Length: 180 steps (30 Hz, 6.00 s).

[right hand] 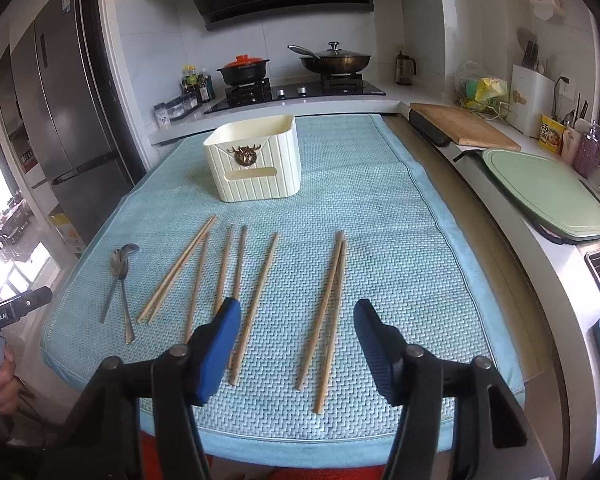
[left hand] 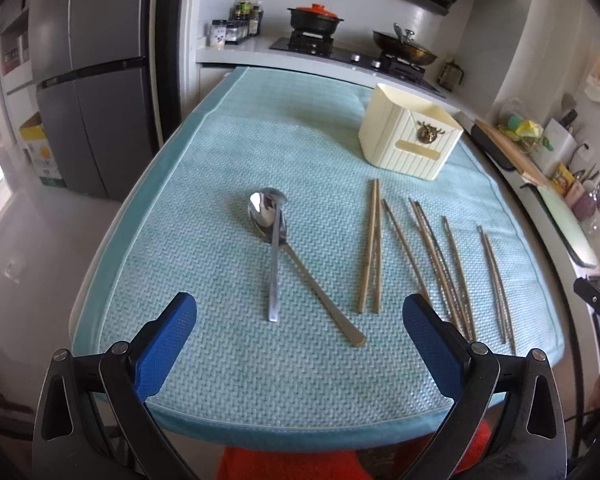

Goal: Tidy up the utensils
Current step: 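Grasp a wooden chopstick with the right tool while the left tool moves toward the spoons, then grasp a steel spoon with the left tool while the right tool holds the chopstick, then carry the chopstick and spoon into the cream basket and open both tools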

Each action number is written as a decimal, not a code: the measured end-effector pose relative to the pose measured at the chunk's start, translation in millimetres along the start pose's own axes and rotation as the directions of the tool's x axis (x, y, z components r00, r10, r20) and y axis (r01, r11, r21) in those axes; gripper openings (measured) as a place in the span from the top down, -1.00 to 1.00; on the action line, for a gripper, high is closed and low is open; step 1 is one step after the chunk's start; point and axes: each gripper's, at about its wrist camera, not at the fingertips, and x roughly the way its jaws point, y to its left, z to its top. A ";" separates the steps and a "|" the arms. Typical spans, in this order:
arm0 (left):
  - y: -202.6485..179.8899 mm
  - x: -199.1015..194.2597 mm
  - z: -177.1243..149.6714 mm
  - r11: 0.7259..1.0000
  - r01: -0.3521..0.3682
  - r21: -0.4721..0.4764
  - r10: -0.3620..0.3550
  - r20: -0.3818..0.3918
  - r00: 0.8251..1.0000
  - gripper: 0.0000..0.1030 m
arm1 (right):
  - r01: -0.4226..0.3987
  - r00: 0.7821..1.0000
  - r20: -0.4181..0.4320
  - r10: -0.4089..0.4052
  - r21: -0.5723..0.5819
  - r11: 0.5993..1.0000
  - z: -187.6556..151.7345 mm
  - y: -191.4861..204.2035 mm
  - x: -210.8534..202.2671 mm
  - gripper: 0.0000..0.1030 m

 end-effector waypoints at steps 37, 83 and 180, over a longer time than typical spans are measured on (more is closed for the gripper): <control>8.3 92.7 34.8 0.997 -0.067 0.046 0.073 -0.130 0.989 -0.99 | 0.092 0.943 -0.314 -0.111 -0.074 0.993 34.8 -40.4 206.0 0.83; -15.9 244.6 168.2 0.938 0.057 0.341 0.162 -0.580 0.798 -0.11 | 0.019 0.954 -0.300 -0.012 0.019 1.000 35.1 -66.6 190.0 0.86; -59.6 23.3 260.9 0.856 0.517 -0.004 -0.517 -0.037 0.855 0.96 | -0.340 0.792 0.512 0.333 -0.084 0.937 190.4 3.6 27.2 0.86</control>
